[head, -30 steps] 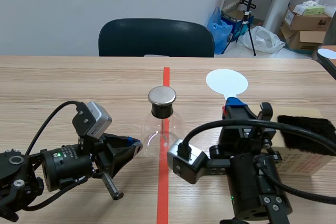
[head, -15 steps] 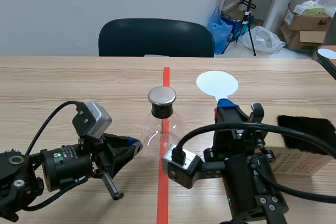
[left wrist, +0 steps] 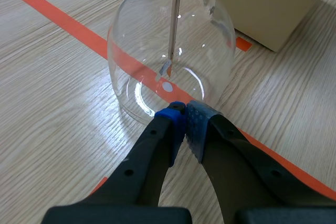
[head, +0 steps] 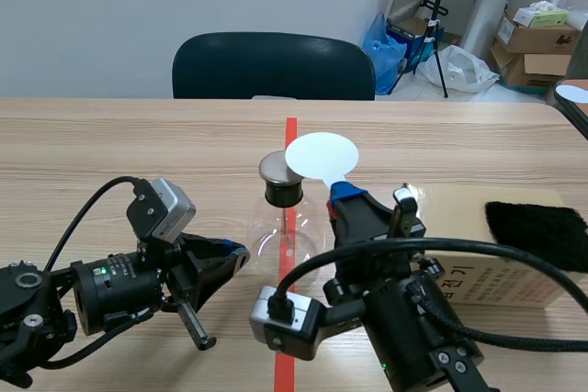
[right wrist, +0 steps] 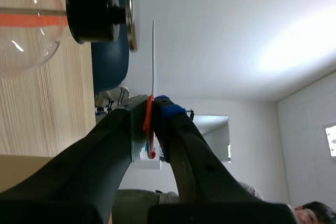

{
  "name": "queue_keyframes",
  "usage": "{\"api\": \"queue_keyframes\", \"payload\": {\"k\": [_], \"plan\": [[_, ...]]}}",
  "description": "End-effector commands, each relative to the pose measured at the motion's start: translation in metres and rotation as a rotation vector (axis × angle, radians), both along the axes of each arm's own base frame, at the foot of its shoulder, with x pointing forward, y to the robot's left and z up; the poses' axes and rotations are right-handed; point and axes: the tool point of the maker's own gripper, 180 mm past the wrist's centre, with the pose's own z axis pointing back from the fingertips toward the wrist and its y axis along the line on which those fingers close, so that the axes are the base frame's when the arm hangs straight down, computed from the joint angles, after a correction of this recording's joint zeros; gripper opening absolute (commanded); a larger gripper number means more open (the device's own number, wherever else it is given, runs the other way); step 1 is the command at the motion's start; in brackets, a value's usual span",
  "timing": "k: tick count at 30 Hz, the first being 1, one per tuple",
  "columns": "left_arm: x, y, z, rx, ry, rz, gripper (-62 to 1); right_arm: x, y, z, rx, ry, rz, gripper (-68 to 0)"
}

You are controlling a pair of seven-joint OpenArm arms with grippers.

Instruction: Do the electroscope experiment

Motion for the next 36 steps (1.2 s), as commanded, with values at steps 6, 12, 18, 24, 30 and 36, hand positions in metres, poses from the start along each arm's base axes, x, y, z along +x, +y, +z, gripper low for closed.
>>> {"api": "queue_keyframes", "payload": {"k": [6,12,18,24,30,36], "plan": [[0.007,-0.001,0.012,-0.027,-0.030,0.007,-58.1,-0.003,0.011,0.009,0.001,-0.031,0.080,-66.5],[0.007,-0.001,0.012,-0.027,-0.030,0.007,-58.1,-0.005,0.015,0.009,-0.002,-0.031,0.105,-66.5],[0.007,-0.001,0.012,-0.027,-0.030,0.007,-58.2,-0.006,0.016,0.009,-0.002,-0.031,0.109,-66.5],[0.007,-0.001,0.012,-0.027,-0.030,0.007,-58.2,-0.006,0.016,0.009,-0.002,-0.031,0.109,-66.5],[0.007,-0.001,0.012,-0.027,-0.030,0.007,-58.2,-0.006,0.016,0.009,-0.002,-0.031,0.109,-66.5],[0.007,-0.001,0.012,-0.027,-0.030,0.007,-58.1,-0.006,0.016,0.009,-0.002,-0.031,0.108,-66.5]]}}
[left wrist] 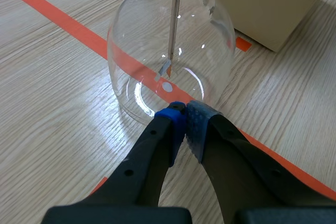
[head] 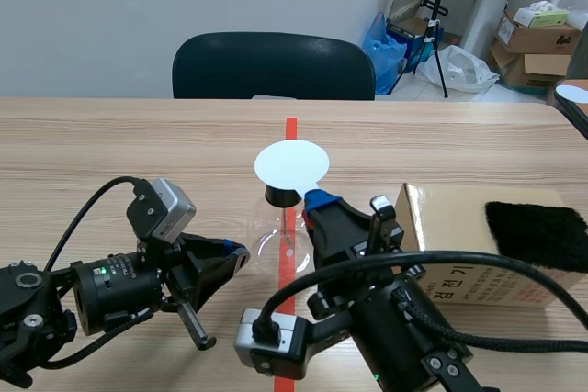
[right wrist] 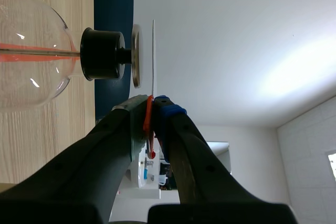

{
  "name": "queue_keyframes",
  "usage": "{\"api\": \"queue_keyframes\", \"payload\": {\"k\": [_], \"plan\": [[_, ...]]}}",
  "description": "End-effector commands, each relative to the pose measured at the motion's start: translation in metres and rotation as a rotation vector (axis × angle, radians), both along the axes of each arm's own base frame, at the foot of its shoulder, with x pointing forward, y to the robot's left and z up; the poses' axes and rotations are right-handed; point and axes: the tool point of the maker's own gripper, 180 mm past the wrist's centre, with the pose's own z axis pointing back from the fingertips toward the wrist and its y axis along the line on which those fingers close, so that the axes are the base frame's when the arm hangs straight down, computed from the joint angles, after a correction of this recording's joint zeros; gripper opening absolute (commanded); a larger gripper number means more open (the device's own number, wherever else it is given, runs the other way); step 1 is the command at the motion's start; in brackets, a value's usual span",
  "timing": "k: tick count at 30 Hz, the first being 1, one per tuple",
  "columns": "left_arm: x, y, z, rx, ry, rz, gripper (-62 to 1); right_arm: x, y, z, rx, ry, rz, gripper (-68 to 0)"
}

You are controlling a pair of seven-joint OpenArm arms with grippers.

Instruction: Do the electroscope experiment

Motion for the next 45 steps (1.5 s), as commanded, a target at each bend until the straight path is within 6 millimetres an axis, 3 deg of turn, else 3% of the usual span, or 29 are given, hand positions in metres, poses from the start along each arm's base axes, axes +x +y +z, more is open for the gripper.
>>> {"api": "queue_keyframes", "payload": {"k": [1,9,20,30,45], "plan": [[0.007,-0.001,0.012,-0.027,-0.030,0.007,-58.1,0.003,-0.001,0.010,0.008,-0.033,0.005,-66.5],[0.007,-0.001,0.012,-0.027,-0.030,0.007,-58.1,0.009,-0.011,0.011,0.014,-0.035,-0.060,-66.5],[0.007,-0.001,0.012,-0.027,-0.030,0.007,-58.1,0.026,-0.059,0.013,0.039,-0.040,-0.342,-66.5],[0.007,-0.001,0.012,-0.027,-0.030,0.007,-58.1,0.029,-0.092,0.014,0.056,-0.043,-0.528,-66.5],[0.007,-0.001,0.012,-0.027,-0.030,0.007,-58.1,0.029,-0.100,0.014,0.060,-0.044,-0.571,-66.5]]}}
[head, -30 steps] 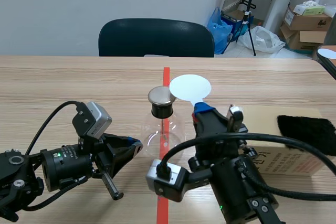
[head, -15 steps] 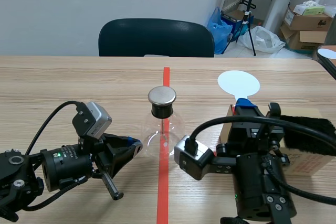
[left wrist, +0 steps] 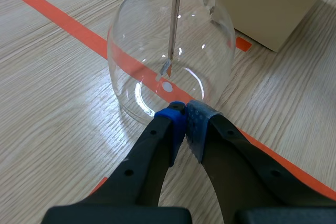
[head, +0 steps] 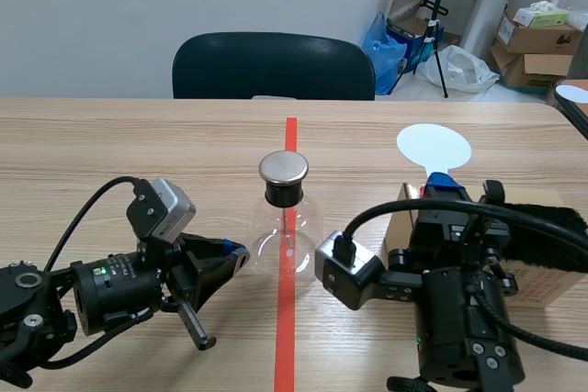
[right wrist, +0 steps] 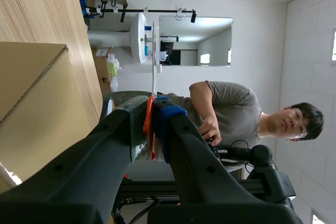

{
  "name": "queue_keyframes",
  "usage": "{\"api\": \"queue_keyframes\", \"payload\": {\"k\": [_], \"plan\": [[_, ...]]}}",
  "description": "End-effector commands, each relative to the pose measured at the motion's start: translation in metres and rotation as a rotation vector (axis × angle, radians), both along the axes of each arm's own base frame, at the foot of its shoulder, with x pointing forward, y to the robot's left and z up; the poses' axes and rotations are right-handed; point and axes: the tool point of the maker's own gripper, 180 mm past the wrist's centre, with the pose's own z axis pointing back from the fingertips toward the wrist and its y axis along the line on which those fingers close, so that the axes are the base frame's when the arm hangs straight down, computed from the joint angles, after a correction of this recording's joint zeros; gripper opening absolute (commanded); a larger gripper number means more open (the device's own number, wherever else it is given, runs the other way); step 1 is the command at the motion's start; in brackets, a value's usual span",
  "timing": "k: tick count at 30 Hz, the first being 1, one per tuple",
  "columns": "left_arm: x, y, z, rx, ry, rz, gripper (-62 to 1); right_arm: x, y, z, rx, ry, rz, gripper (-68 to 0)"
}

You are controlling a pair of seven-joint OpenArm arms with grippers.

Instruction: Do the electroscope experiment

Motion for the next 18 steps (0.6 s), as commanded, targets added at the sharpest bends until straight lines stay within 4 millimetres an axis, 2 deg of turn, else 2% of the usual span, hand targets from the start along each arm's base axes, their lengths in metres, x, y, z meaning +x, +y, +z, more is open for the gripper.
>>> {"api": "queue_keyframes", "payload": {"k": [1,8,18], "plan": [[0.007,-0.001,0.012,-0.027,-0.030,0.007,-58.1,0.004,0.000,0.010,0.008,-0.033,0.009,-66.5],[0.007,-0.001,0.012,-0.027,-0.030,0.007,-58.1,0.003,0.015,0.010,0.000,-0.032,0.090,-66.5],[0.007,-0.001,0.012,-0.027,-0.030,0.007,-58.1,-0.004,0.057,0.008,-0.021,-0.027,0.327,-66.5]]}}
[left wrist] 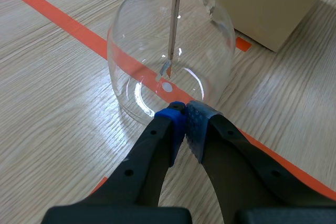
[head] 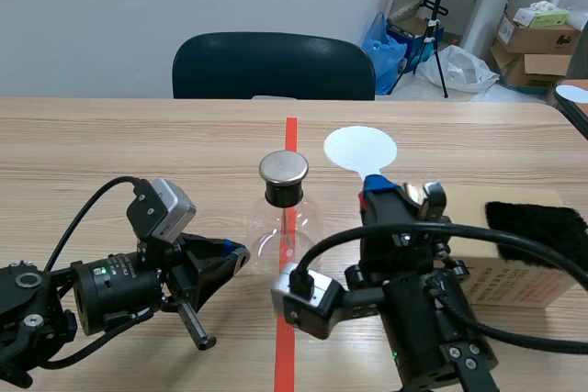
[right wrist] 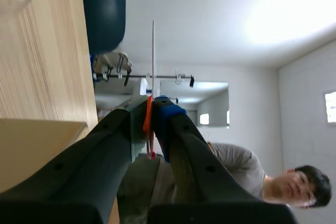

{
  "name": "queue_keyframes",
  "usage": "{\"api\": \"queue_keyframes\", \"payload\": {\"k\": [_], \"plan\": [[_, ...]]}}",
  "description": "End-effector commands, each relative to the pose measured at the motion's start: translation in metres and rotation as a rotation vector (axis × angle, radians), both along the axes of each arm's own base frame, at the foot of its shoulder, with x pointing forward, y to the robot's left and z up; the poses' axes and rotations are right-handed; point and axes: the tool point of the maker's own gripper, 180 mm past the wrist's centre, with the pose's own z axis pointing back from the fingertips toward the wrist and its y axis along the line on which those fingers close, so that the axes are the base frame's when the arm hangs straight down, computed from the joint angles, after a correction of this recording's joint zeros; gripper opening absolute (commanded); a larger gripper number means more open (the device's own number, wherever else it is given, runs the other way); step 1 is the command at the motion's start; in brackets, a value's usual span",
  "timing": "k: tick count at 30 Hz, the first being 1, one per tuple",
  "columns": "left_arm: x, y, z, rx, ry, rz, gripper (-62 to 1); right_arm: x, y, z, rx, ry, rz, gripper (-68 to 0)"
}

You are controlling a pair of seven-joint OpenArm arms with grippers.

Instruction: Do the electroscope experiment

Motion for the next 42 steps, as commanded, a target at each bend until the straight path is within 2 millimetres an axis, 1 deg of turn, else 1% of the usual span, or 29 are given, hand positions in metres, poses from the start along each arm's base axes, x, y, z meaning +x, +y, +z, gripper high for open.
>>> {"api": "queue_keyframes", "payload": {"k": [1,9,16,42], "plan": [[0.007,-0.001,0.012,-0.027,-0.030,0.007,-58.2,0.002,0.003,0.010,0.006,-0.033,0.028,-66.5],[0.007,-0.001,0.012,-0.027,-0.030,0.007,-58.1,-0.009,0.029,0.008,-0.009,-0.030,0.185,-66.5],[0.007,-0.001,0.012,-0.027,-0.030,0.007,-58.1,-0.016,0.042,0.007,-0.016,-0.028,0.269,-66.5],[0.007,-0.001,0.012,-0.027,-0.030,0.007,-58.1,-0.017,0.043,0.007,-0.017,-0.028,0.273,-66.5]]}}
